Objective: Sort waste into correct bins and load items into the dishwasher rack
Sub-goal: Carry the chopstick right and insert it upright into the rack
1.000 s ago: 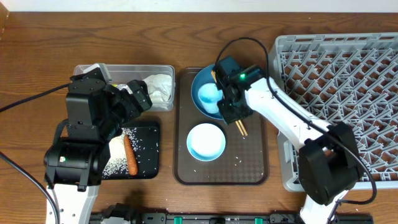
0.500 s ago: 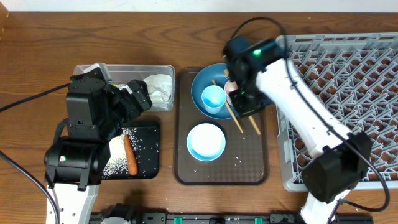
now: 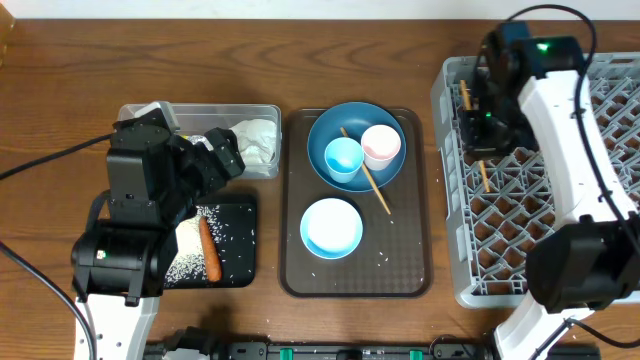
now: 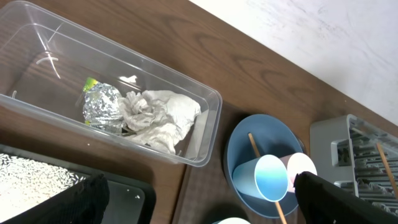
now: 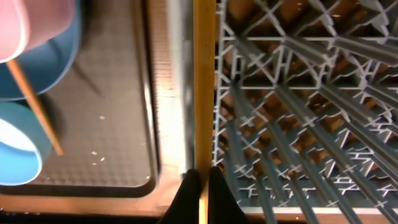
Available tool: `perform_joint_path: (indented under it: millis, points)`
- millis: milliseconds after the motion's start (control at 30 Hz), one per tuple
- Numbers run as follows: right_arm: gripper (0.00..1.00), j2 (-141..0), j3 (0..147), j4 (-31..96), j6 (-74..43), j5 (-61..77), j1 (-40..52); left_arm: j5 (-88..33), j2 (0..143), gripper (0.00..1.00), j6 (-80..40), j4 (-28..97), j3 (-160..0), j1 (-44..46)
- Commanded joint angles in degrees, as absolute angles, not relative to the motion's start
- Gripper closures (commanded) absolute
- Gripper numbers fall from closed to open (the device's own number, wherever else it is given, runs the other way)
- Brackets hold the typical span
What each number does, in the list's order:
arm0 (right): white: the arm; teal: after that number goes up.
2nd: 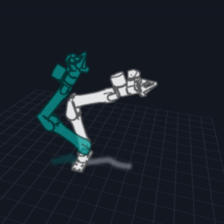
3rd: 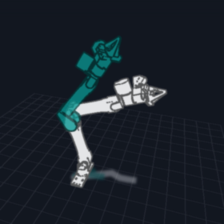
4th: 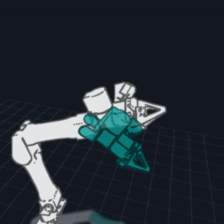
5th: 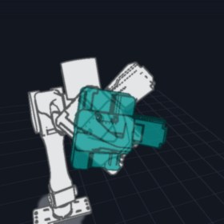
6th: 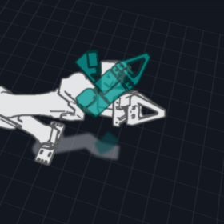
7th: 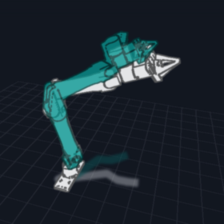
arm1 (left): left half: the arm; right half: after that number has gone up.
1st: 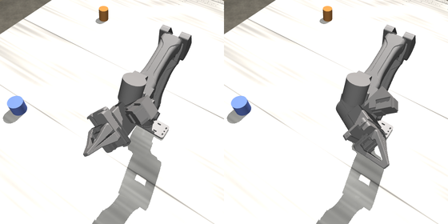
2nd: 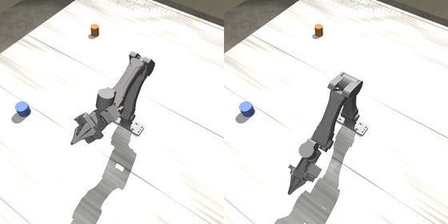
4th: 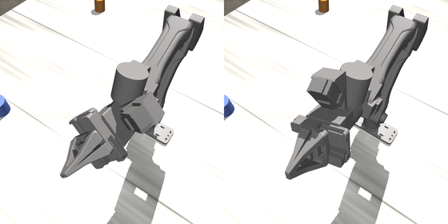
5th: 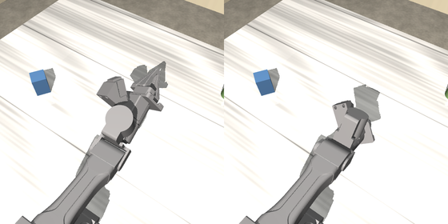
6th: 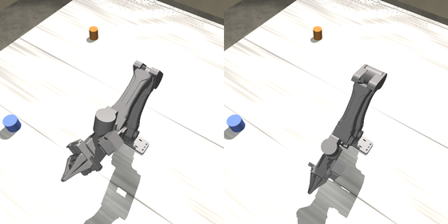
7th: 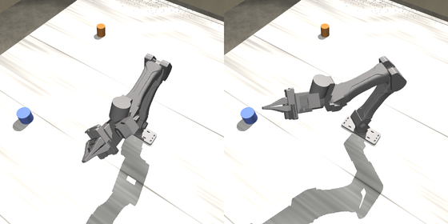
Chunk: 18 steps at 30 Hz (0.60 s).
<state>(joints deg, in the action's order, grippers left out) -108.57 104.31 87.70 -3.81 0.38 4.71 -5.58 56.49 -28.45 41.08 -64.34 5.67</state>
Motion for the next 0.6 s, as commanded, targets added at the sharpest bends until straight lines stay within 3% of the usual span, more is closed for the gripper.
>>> perform_joint_path:
  millis: [0,233,333,367,433,567]
  points:
    - [0.99,-107.11,101.54,85.95,-0.14,0.73,4.03,-4.86,56.53,0.02,-27.88,41.1,-65.01,5.37]
    - [0.96,-107.11,94.72,80.18,0.08,0.71,4.14,-4.86,56.53,0.02,-27.88,41.1,-64.99,5.37]
    - [0.54,-107.11,92.38,79.15,0.03,0.71,4.14,-4.86,56.53,0.02,-27.88,41.1,-64.99,5.37]
    - [0.45,-107.11,91.96,79.11,0.03,0.69,4.14,-4.86,56.53,0.02,-27.88,41.1,-64.99,5.37]
    - [0.41,-107.09,92.2,79.24,0.03,0.69,4.14,-4.86,56.53,0.02,-27.88,41.1,-65.01,5.37]
    - [0.45,-107.02,96.92,83.18,-1.87,1.43,4.54,-4.86,56.53,0.02,-27.88,41.1,-65.01,5.37]
